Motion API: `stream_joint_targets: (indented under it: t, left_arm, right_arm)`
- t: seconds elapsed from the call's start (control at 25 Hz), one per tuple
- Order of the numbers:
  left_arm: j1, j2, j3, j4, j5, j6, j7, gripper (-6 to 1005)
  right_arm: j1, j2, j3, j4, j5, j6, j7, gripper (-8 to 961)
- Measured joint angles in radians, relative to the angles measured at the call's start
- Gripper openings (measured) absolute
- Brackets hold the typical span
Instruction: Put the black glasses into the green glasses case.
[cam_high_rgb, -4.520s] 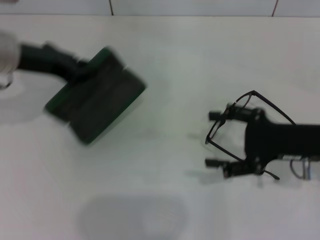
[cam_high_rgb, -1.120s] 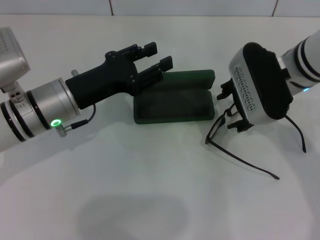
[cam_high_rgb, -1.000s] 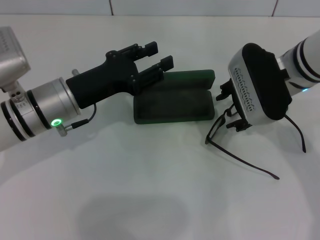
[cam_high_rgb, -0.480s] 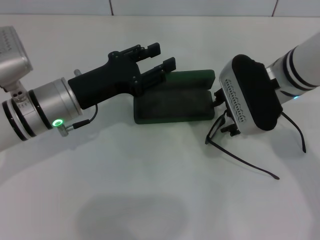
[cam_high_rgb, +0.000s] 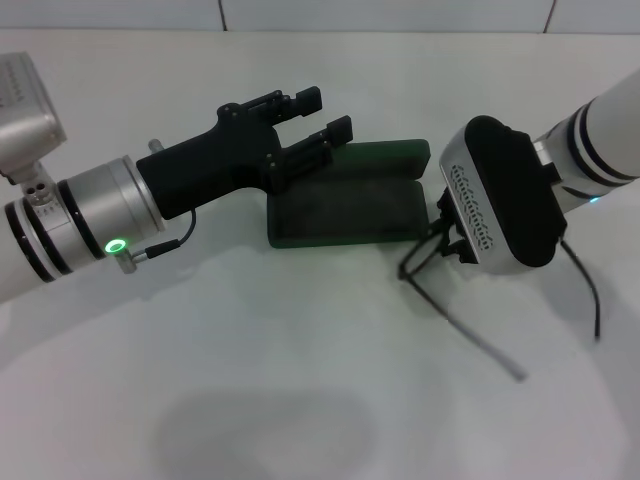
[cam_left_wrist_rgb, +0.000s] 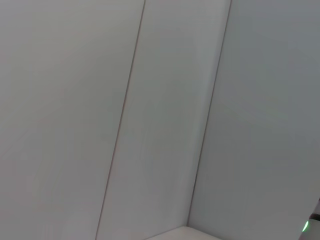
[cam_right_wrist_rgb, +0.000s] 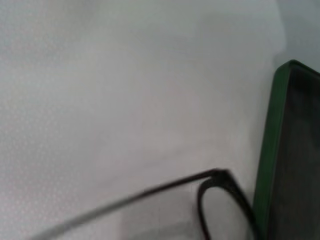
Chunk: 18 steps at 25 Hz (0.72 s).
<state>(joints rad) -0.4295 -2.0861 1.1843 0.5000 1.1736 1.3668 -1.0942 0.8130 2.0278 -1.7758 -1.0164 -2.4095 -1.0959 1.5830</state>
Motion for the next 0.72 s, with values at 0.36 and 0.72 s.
stream_joint_targets:
  t: [0.36,0.72]
  left_arm:
    - [0.000,0.000,-0.004,0.000,0.000,0.000,-0.005,568]
    - [0.009,0.000,-0.006,0.002,-0.009,0.098,-0.008,565]
  right_arm:
    - [-0.023,-0.002,0.020,-0.037,0.003,-0.022,0.001,135]
    - [-0.158,-0.006,0.249,-0.206,0.151,-0.262,-0.117,65]
